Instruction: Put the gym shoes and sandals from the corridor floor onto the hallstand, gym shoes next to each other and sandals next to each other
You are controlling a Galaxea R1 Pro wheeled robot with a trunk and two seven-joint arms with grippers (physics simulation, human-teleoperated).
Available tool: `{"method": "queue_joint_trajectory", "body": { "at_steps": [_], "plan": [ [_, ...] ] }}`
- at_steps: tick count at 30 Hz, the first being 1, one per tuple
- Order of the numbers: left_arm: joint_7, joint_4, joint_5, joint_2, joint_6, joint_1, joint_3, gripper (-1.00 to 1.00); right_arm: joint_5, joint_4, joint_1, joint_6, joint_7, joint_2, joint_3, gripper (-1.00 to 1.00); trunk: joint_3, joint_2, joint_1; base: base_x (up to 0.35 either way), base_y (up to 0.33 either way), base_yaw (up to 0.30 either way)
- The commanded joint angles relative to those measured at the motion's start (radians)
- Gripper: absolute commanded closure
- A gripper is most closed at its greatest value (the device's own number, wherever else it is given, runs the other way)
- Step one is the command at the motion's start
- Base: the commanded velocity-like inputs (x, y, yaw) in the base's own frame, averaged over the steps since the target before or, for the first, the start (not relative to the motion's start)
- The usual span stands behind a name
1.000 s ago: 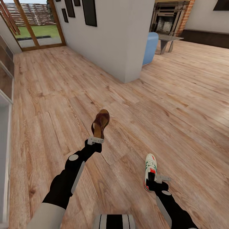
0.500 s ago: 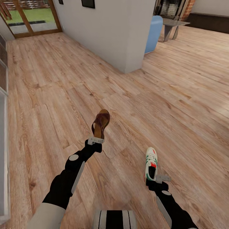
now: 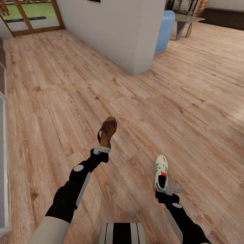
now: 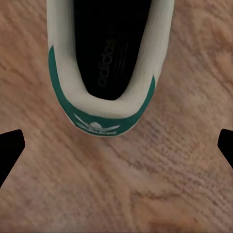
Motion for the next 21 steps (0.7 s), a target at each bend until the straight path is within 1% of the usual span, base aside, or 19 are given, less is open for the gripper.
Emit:
{"method": "queue_joint_trajectory", "body": {
  "at_steps": [1, 4, 8, 18, 21],
  "plan": [
    [-0.006, -0.002, -0.009, 0.0, 0.004, 0.0, 0.002, 1.0, -0.009, -0.002, 0.0, 0.005, -0.01, -0.002, 0.007, -1.0, -0.001, 0.0, 0.0, 0.0, 0.0, 0.0],
    [-0.006, -0.001, -0.01, -0.001, 0.004, -0.001, 0.002, 1.0, -0.009, -0.002, 0.0, 0.005, -0.01, -0.002, 0.007, -1.0, -0.001, 0.0, 0.0, 0.051, 0.0, 0.0],
    [-0.006, -0.001, -0.012, -0.001, 0.004, -0.001, 0.002, 1.0, -0.009, -0.002, 0.0, 0.005, -0.01, -0.002, 0.006, -1.0, -0.001, 0.0, 0.0, 0.157, 0.0, 0.0],
    [-0.006, -0.002, -0.012, 0.0, 0.004, -0.001, 0.002, 1.0, -0.009, -0.002, 0.0, 0.005, -0.01, -0.002, 0.006, -1.0, -0.001, 0.0, 0.0, 0.018, 0.0, 0.0],
    [-0.005, -0.002, -0.015, 0.0, 0.005, -0.001, 0.002, 1.0, -0.009, -0.002, 0.0, 0.005, -0.01, -0.002, 0.005, -1.0, -0.001, 0.0, 0.0, 0.106, 0.0, 0.0]
  ]
}}
